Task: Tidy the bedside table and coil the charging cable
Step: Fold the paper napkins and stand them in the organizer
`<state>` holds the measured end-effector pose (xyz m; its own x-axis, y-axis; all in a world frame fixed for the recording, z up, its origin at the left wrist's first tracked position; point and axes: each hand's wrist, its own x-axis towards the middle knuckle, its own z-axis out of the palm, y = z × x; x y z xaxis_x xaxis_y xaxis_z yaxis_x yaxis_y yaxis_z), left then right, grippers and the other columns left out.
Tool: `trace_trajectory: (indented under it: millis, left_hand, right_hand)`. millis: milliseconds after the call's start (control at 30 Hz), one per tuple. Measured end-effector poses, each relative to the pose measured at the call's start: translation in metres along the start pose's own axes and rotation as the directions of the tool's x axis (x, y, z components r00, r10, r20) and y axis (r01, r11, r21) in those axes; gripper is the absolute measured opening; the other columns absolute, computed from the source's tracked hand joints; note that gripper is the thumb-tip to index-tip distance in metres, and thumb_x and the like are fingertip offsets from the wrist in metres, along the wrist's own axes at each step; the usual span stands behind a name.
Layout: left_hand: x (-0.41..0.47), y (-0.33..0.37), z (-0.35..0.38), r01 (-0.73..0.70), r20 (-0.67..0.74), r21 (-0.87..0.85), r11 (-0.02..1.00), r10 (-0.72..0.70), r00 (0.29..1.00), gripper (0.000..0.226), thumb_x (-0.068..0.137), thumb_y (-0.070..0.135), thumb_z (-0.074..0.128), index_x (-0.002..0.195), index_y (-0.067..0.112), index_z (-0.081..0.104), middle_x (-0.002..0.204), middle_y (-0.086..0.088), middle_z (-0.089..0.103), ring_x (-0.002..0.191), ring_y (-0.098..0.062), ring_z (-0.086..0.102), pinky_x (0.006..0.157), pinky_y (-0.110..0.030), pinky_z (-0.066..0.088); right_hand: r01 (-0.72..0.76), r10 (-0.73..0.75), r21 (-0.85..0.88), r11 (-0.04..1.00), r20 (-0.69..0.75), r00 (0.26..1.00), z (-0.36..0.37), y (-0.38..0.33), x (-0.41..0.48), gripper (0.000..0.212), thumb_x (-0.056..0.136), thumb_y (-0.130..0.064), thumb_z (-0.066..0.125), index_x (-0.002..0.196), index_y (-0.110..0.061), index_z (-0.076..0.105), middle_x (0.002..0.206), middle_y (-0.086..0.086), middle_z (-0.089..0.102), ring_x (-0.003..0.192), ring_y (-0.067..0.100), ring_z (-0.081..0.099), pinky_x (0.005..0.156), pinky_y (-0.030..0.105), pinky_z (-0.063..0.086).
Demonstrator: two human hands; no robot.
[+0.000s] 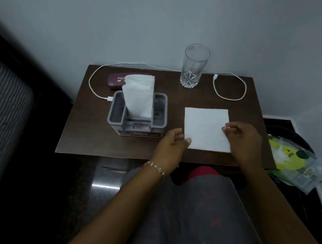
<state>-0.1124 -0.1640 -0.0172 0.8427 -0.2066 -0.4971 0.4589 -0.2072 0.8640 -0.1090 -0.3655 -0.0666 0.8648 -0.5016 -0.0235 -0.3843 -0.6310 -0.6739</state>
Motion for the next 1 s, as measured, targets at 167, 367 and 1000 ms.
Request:
trace_trajectory:
  millis: [167, 367, 1000]
  left_hand:
    - [0.056, -0.003, 0.028, 0.102, -0.154, 0.121, 0.987, -0.082, 0.985, 0.061, 0.092, 0.017, 0.053, 0.144, 0.005, 0.024, 0.149, -0.009, 0.034, 0.134, -0.022, 0.036, 0.107, -0.026, 0.03]
    - [0.085, 0.007, 0.034, 0.161, -0.087, -0.072, 0.984, -0.167, 0.982, 0.034, 0.082, 0.031, 0.068, 0.107, 0.008, 0.062, 0.101, -0.002, 0.067, 0.085, -0.014, 0.063, 0.062, -0.014, 0.05]
    - [0.064, 0.023, 0.014, 0.061, 0.107, -0.406, 0.912, -0.019, 0.994, 0.021, 0.085, 0.017, 0.059, 0.103, 0.009, 0.065, 0.098, -0.007, 0.073, 0.086, -0.018, 0.07, 0.073, -0.031, 0.059]
  right_hand:
    - [0.032, -0.03, -0.065, 0.997, 0.028, 0.999, 0.002, 0.02, -0.004, 0.022, 0.085, -0.022, 0.067, 0.103, -0.012, 0.07, 0.107, 0.011, 0.061, 0.082, 0.012, 0.053, 0.075, 0.02, 0.038]
    - [0.012, -0.012, 0.016, 1.0, 0.009, 1.0, 0.004, 0.024, -0.002, 0.019, 0.082, -0.021, 0.069, 0.101, -0.015, 0.07, 0.104, 0.004, 0.057, 0.08, 0.01, 0.054, 0.07, 0.021, 0.038]
    - [-0.703, -0.023, 0.711, 0.002, 0.703, 0.711, -0.018, -0.008, 0.015, 0.046, 0.089, -0.036, 0.053, 0.125, -0.009, 0.058, 0.123, 0.01, 0.065, 0.115, 0.021, 0.061, 0.094, 0.036, 0.052]
